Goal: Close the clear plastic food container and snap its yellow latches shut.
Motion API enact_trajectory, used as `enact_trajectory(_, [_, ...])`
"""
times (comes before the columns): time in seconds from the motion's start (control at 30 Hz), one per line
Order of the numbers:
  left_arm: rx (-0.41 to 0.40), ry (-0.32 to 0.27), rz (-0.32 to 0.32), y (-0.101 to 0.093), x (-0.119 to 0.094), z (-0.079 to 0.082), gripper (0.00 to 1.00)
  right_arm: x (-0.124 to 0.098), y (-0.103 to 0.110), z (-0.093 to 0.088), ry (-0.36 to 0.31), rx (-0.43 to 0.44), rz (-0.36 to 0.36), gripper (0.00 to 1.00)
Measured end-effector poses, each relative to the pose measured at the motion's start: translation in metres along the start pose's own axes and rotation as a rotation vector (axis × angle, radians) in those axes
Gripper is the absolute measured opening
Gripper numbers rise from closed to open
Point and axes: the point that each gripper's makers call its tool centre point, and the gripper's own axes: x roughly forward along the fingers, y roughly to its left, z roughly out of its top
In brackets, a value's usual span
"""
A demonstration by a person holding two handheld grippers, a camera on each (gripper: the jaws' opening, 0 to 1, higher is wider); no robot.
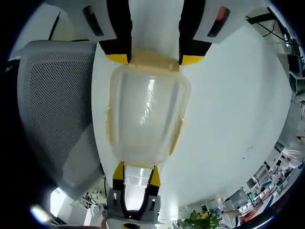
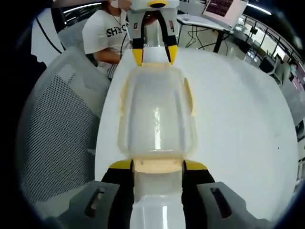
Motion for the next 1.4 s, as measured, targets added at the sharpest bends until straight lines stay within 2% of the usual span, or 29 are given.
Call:
enact_trajectory(0.37, [-0.003, 0.006, 0.017, 0.006, -0.012, 0.007, 0.32, -0.015, -0.007, 0.008, -0.010, -0.012, -0.004, 0.35])
enact_trajectory(0.73, [-0.023, 0.004, 0.013, 0.006, -0.013, 0.011, 0.32, -0.018, -0.010, 0.005, -0.002, -0.021, 0.005, 0.35])
enact_trajectory(1.07, [-0.037, -0.004, 0.010, 0.004, -0.008, 0.023, 0.32, -0.023, -0.012, -0.006, 0.002, -0.035, 0.004, 0.35])
enact_trajectory(1.4, [-0.038, -0.018, 0.011, 0.001, -0.001, 0.045, 0.32, -0.036, -0.014, -0.026, 0.016, -0.043, -0.013, 0.35])
